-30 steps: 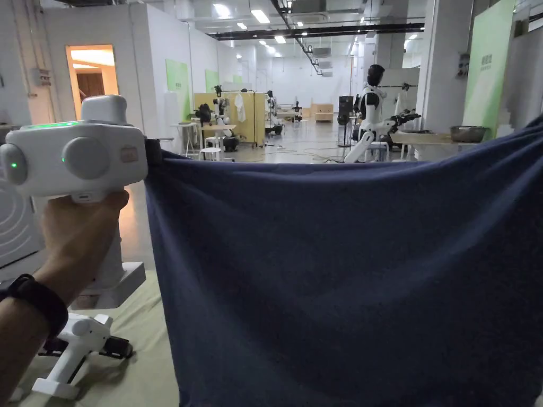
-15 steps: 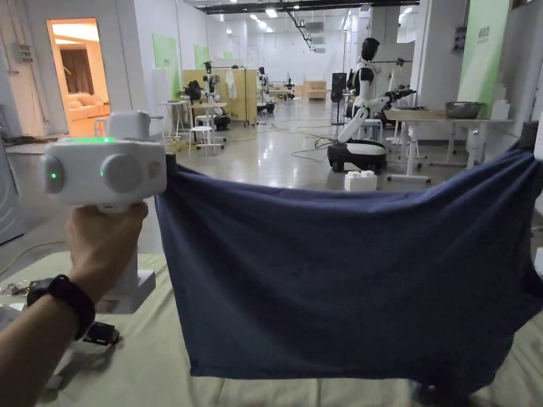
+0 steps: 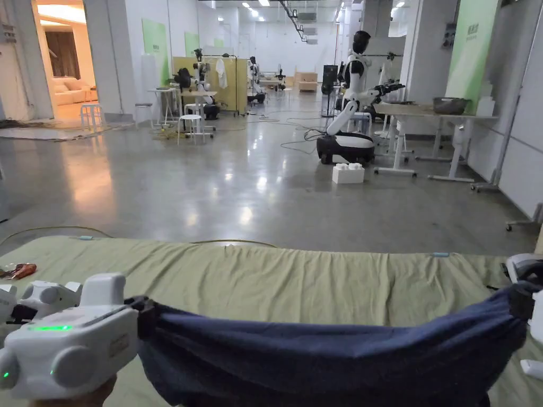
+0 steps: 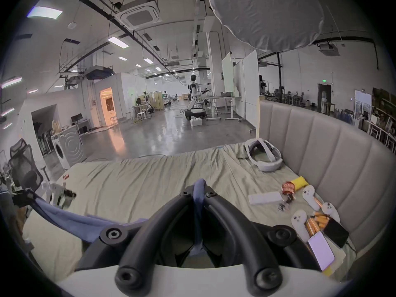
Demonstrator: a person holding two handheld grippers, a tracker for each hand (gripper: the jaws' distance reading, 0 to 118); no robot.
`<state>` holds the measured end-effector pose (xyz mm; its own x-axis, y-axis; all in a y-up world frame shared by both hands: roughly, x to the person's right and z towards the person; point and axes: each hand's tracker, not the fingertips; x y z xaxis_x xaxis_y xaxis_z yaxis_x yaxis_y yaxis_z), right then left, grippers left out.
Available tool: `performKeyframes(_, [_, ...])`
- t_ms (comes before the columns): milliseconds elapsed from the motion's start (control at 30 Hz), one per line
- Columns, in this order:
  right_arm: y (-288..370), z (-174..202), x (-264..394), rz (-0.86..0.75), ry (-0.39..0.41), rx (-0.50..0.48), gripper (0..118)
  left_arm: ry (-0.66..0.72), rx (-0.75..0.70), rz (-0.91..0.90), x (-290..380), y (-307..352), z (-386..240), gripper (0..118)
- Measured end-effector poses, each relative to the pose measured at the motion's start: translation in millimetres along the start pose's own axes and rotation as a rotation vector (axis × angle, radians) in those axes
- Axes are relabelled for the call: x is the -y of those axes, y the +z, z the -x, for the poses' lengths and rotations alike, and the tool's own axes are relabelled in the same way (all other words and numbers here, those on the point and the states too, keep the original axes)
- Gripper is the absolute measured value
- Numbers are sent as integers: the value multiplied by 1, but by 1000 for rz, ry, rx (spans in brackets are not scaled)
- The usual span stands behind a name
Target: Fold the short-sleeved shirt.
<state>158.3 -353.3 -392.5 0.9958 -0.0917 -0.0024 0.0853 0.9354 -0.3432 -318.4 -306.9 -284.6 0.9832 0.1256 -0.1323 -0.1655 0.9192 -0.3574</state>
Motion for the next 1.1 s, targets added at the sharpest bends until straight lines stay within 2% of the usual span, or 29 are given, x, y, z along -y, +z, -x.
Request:
performKeyframes(67, [36, -17, 33, 31, -4, -23, 6, -10, 30, -5, 37, 35, 5, 6])
performKeyframes(133, [64, -28, 61, 95, -24, -62, 6, -60, 53, 101, 69, 59, 10, 6])
performKeyframes(167, [86, -34, 83, 92, -12, -57, 6, -34, 47, 73, 89, 79, 13, 6])
performKeyframes(233, [117, -40, 116, 140, 28, -43, 6, -1, 56, 127, 117, 107, 21, 6])
performKeyframes(300, [142, -47, 148, 174, -27, -57, 6, 43, 69, 156, 141, 132, 27, 6])
performKeyframes(333, [153, -51, 162, 223, -27, -59, 6, 48, 59, 167, 155, 142, 26, 6])
performKeyframes(367, [164, -55, 177, 211, -46, -46, 6, 80, 58, 195, 162, 149, 28, 6])
performKeyframes(400, [173, -59, 192, 253, -87, -43, 6, 73, 74, 227, 170, 155, 28, 6])
performKeyframes(467, [191, -63, 215, 292, -111, -25, 6, 30, 59, 255, 188, 165, 26, 6])
performKeyframes(533, [202, -67, 237, 351, -100, -21, 6, 27, 82, 290, 200, 176, 27, 6])
performKeyframes(567, [205, -66, 246, 345, -86, 13, 6, 3, 79, 326, 206, 176, 28, 6])
performKeyframes(667, [209, -70, 266, 406, -117, 13, 6, -7, 74, 371, 219, 174, 28, 6])
performKeyframes(733, [207, -71, 276, 446, -97, 20, 6, -13, 72, 414, 225, 166, 34, 6])
performKeyframes(767, [205, -71, 279, 468, -82, 29, 6, -50, 59, 436, 232, 163, 31, 9])
performKeyframes(800, [204, -70, 282, 467, -69, 26, 6, -58, 55, 434, 235, 163, 30, 21])
performKeyframes(833, [201, -69, 284, 498, -22, 29, 11, -61, 49, 443, 238, 160, 35, 46])
performKeyframes(867, [200, -67, 287, 525, 7, 53, 40, -64, 24, 470, 239, 154, 35, 91])
performKeyframes(900, [200, -69, 288, 532, 2, 56, 76, -52, 22, 487, 239, 151, 38, 105])
performKeyframes(933, [198, -73, 290, 542, -14, 48, 104, -31, 30, 487, 239, 154, 43, 105])
performKeyframes(967, [197, -77, 292, 581, -50, 46, 108, -11, 33, 458, 237, 161, 50, 105])
performKeyframes(1000, [199, -81, 292, 599, -83, 38, 106, -9, 16, 452, 234, 163, 50, 105])
performKeyframes(1100, [212, -87, 279, 520, -122, 76, 106, -10, -13, 330, 215, 193, 44, 105])
